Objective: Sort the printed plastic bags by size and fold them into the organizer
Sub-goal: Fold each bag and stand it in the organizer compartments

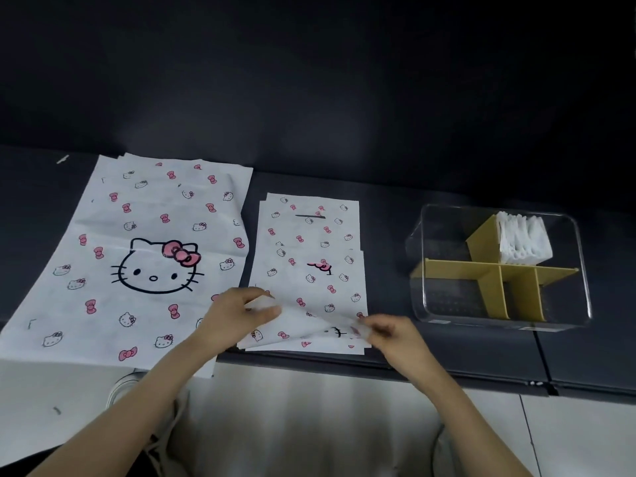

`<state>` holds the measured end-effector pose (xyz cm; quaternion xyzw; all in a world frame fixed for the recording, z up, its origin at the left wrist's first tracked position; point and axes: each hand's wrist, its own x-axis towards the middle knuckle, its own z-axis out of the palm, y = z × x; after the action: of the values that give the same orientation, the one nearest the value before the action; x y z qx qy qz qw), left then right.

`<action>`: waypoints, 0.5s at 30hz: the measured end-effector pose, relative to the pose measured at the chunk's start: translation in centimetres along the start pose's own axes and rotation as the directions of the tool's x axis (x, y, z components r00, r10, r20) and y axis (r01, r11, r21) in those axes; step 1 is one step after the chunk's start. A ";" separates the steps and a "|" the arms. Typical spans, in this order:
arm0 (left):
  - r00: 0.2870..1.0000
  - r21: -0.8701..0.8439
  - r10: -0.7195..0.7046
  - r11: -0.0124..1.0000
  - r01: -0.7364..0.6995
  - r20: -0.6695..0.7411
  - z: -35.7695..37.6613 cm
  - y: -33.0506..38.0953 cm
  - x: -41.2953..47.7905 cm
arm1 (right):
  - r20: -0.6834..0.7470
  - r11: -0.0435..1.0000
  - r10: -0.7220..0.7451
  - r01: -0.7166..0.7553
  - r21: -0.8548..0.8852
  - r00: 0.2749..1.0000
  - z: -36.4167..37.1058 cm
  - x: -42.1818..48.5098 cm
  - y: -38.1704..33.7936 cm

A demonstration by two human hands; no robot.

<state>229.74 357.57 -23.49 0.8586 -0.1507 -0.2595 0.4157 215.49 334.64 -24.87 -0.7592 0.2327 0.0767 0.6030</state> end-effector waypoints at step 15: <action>0.926 0.100 -0.098 0.985 0.143 -0.364 4.8 -2.7 0.5 | -0.299 0.837 0.053 -0.206 -0.506 0.953 1.9 6.5 0.5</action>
<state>227.56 355.93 -28.32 0.9234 -0.0354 -0.1139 0.3648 221.26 334.63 -28.40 -0.8818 0.3343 0.0735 0.3245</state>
